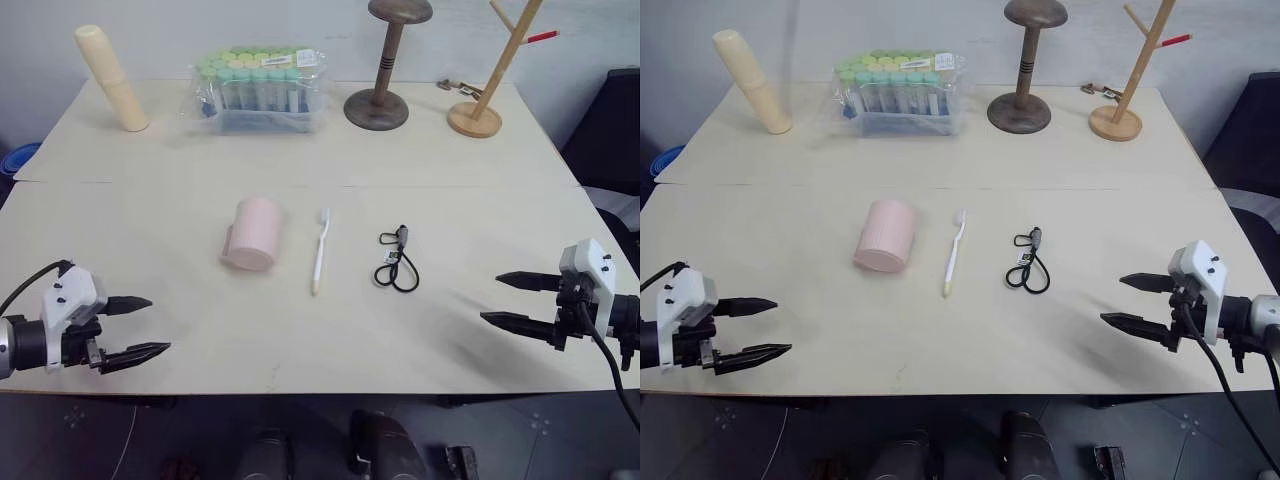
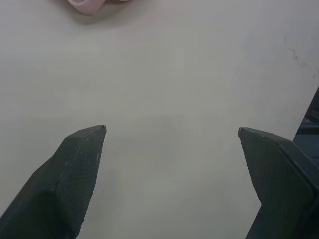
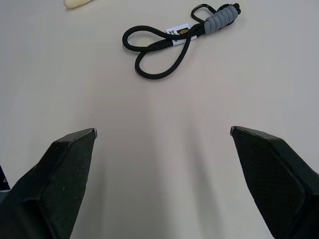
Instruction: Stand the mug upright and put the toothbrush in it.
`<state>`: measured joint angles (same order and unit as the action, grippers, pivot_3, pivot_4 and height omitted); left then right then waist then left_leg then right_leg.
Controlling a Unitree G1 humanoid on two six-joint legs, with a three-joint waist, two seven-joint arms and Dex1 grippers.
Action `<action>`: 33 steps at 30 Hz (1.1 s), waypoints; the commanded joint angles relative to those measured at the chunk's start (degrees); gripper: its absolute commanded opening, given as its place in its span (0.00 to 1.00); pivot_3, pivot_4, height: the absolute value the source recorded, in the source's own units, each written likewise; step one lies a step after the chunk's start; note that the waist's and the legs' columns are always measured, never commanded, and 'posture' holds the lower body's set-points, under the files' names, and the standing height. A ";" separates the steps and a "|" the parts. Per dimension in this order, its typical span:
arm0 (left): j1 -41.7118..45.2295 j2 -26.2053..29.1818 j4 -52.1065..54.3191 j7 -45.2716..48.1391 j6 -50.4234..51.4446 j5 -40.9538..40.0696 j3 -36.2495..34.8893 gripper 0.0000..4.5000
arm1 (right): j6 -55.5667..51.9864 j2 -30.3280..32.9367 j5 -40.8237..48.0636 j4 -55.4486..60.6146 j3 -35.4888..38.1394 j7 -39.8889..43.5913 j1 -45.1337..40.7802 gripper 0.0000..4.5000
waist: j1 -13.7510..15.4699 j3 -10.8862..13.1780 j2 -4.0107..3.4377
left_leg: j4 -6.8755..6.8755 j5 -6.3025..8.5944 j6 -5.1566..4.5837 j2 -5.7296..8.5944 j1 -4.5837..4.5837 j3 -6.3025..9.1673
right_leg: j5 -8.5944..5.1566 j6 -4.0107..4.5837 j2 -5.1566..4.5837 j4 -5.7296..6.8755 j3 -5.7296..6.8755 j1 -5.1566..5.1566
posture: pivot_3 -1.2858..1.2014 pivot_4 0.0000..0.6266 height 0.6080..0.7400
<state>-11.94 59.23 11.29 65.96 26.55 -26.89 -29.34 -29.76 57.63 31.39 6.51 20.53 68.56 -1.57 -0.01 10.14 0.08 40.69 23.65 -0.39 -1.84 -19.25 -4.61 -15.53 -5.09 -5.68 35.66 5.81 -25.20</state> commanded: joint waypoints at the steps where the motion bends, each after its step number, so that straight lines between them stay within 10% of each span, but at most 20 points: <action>1: -0.25 -0.47 1.96 -0.65 -0.48 0.10 -0.80 1.00 | 0.96 0.68 -0.11 0.73 1.41 0.21 0.33 1.00 | 0.00 0.00 0.00 | 0.00 0.00 0.00 0.00 0.00 0.00 | 0.00 0.00 0.00 0.00 0.00 0.00 | 0.52 0.24 1.00; 21: 3.75 -2.15 6.77 -2.83 9.84 -7.90 -0.36 1.00 | -4.30 -3.41 2.29 5.42 1.69 -7.99 0.34 1.00 | -0.02 0.00 0.00 | 0.01 -0.01 0.02 0.05 0.02 -0.03 | 0.01 -0.01 0.02 0.04 -0.02 0.00 | 0.52 0.24 1.00; 28: 14.75 -1.06 17.41 -6.01 23.96 -27.44 1.07 1.00 | -19.39 -15.20 11.30 20.24 -1.56 -29.43 -8.89 1.00 | -0.08 0.00 0.00 | 0.21 0.00 0.06 -0.08 -0.01 0.07 | 0.01 -0.01 -0.05 0.22 -0.06 0.01 | 0.52 0.24 1.00; 33: 29.88 -2.62 16.15 -13.69 27.14 -31.65 6.67 1.00 | -32.18 -36.67 9.30 18.44 -4.83 -59.19 -23.43 1.00 | -0.29 -0.01 -0.01 | 0.27 -0.07 0.23 0.09 0.00 0.11 | 0.00 0.00 0.02 0.33 -0.04 -0.01 | 0.52 0.24 1.00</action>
<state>16.49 56.74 27.68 54.08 53.31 -57.18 -23.38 -58.77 22.49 41.64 24.49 16.66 17.05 -23.84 -0.30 10.13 0.07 40.96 23.57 -0.14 -1.74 -19.29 -4.51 -15.53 -5.08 -5.61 35.98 5.78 -25.25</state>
